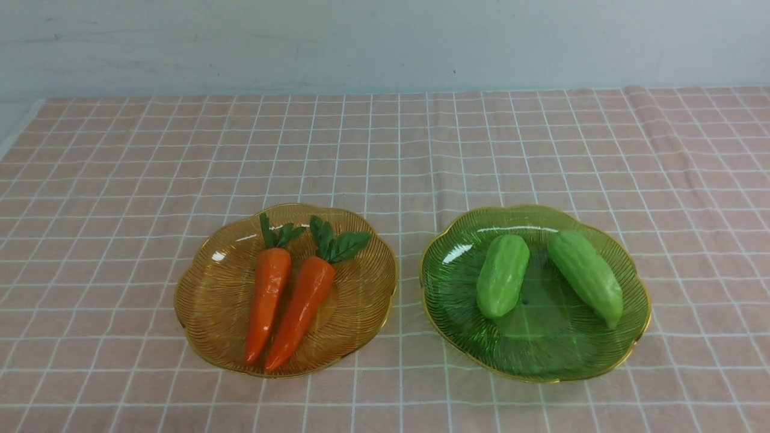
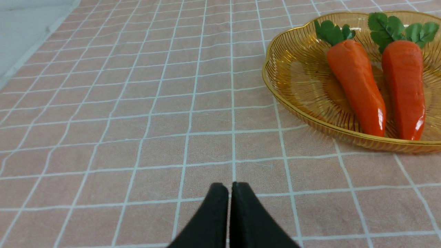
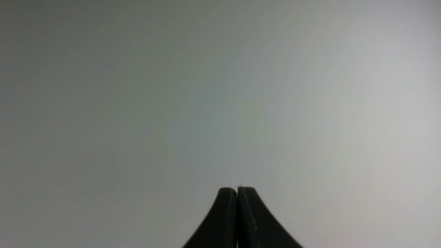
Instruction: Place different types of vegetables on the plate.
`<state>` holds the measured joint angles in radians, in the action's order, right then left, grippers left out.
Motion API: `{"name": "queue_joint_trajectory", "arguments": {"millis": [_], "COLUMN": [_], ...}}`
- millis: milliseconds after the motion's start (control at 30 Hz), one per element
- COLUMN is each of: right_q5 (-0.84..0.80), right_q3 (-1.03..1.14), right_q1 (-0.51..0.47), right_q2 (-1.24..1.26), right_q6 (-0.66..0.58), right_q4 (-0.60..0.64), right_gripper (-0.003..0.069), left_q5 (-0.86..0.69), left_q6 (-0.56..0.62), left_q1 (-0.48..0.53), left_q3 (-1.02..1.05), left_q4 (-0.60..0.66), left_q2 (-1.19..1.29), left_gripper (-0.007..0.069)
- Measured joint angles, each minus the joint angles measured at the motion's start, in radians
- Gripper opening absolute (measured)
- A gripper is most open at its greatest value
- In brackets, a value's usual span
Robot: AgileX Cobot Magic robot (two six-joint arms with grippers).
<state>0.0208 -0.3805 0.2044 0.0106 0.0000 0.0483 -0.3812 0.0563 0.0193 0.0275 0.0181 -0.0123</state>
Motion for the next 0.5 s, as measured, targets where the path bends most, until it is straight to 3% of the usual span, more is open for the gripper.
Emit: {"name": "queue_joint_trajectory", "arguments": {"millis": [267,500], "right_q5": [-0.035,-0.221], "right_q3": [0.008,0.107], "right_q1": [-0.002,-0.091], "right_q2": [0.000,0.000], "right_q6": [-0.021,-0.032], "right_q4": [-0.030,-0.080], "right_gripper": [-0.0016,-0.0016], "left_q5": [0.000,0.000], "left_q6": [0.000,0.000], "left_q1": [0.001,0.001], "left_q3": [0.000,0.000], "left_q4": [0.000,0.000], "left_q2": [0.000,0.000], "left_gripper": [-0.0003,-0.0003]}}
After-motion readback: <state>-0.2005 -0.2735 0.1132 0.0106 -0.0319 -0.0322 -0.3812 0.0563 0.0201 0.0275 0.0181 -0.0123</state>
